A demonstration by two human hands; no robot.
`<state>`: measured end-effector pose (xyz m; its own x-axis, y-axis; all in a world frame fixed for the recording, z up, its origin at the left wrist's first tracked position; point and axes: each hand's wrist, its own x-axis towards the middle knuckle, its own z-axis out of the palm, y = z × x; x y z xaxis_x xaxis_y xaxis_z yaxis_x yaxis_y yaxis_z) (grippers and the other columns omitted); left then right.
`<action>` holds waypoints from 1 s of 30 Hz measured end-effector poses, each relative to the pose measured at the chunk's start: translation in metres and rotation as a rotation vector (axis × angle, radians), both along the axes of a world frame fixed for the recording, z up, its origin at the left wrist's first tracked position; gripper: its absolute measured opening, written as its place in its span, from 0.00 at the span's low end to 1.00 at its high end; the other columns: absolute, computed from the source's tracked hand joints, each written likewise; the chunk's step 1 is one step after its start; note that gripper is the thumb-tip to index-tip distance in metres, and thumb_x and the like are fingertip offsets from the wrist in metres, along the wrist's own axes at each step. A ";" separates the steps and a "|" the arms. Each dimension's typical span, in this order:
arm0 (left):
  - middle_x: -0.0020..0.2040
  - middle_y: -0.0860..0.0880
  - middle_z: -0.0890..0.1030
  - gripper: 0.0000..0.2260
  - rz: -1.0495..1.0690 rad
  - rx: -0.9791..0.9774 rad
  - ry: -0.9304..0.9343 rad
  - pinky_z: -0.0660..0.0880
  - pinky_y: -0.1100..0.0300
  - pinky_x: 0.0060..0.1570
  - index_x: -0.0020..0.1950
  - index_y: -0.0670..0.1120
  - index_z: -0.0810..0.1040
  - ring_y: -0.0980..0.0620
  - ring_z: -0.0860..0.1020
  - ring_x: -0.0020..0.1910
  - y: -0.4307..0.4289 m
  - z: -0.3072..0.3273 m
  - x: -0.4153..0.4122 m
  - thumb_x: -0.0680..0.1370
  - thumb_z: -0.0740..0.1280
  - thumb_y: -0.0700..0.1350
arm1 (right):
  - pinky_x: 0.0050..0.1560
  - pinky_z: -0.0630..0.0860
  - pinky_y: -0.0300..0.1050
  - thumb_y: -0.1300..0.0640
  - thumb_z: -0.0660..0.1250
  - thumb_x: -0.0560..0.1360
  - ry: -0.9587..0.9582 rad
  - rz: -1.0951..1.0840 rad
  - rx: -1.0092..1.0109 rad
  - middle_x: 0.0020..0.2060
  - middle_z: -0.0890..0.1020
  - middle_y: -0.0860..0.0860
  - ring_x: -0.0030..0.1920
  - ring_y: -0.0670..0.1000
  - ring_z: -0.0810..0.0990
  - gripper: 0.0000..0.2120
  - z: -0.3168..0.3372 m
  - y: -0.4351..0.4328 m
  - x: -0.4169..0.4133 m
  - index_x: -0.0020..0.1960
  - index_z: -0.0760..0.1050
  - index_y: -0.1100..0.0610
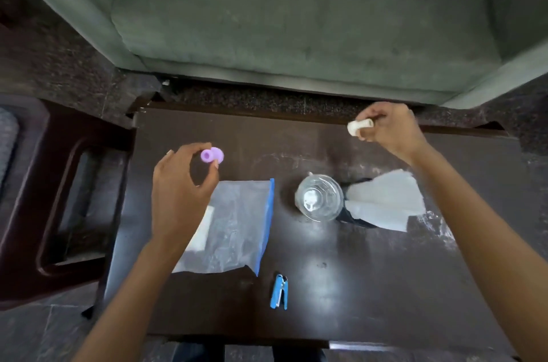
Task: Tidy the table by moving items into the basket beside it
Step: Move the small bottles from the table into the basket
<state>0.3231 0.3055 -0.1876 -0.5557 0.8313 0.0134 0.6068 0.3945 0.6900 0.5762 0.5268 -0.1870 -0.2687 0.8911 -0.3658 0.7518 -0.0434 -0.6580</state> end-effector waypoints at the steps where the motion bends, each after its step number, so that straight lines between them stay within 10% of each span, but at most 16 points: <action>1: 0.53 0.49 0.81 0.10 0.037 0.001 0.012 0.71 0.43 0.61 0.56 0.46 0.77 0.47 0.77 0.55 -0.009 0.007 -0.013 0.76 0.66 0.44 | 0.46 0.76 0.53 0.68 0.74 0.62 0.064 0.033 -0.029 0.38 0.82 0.61 0.38 0.55 0.77 0.15 0.007 -0.003 -0.024 0.33 0.77 0.49; 6: 0.53 0.50 0.82 0.11 0.192 0.058 0.102 0.71 0.46 0.60 0.57 0.45 0.77 0.44 0.77 0.55 -0.054 0.038 -0.080 0.75 0.65 0.44 | 0.50 0.75 0.64 0.70 0.75 0.59 0.258 0.212 -0.116 0.41 0.76 0.56 0.38 0.59 0.74 0.16 0.035 -0.038 -0.148 0.38 0.80 0.52; 15: 0.45 0.54 0.82 0.06 0.619 0.352 -0.128 0.72 0.72 0.47 0.51 0.51 0.78 0.60 0.79 0.44 -0.115 0.066 -0.196 0.76 0.68 0.42 | 0.40 0.74 0.40 0.70 0.73 0.65 0.396 0.504 -0.038 0.35 0.78 0.49 0.37 0.51 0.76 0.14 0.058 -0.120 -0.380 0.40 0.77 0.53; 21: 0.48 0.51 0.83 0.08 0.952 0.494 -0.347 0.76 0.51 0.54 0.53 0.49 0.78 0.50 0.81 0.49 -0.118 0.036 -0.241 0.75 0.68 0.43 | 0.38 0.71 0.36 0.65 0.75 0.64 0.402 0.717 0.087 0.32 0.79 0.47 0.30 0.38 0.74 0.08 0.058 -0.170 -0.530 0.42 0.81 0.61; 30: 0.49 0.49 0.83 0.12 1.243 0.710 -0.469 0.75 0.57 0.54 0.52 0.52 0.78 0.52 0.80 0.50 -0.096 0.019 -0.283 0.74 0.68 0.37 | 0.57 0.71 0.51 0.57 0.69 0.69 0.157 0.952 0.518 0.57 0.75 0.52 0.60 0.55 0.67 0.07 0.033 -0.214 -0.686 0.45 0.81 0.58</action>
<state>0.0397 0.2092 -0.1688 -0.9491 -0.2621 -0.1745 -0.1774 -0.0128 0.9841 -0.1100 0.3131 -0.1536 -0.9396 0.3298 0.0921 0.2369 0.8204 -0.5205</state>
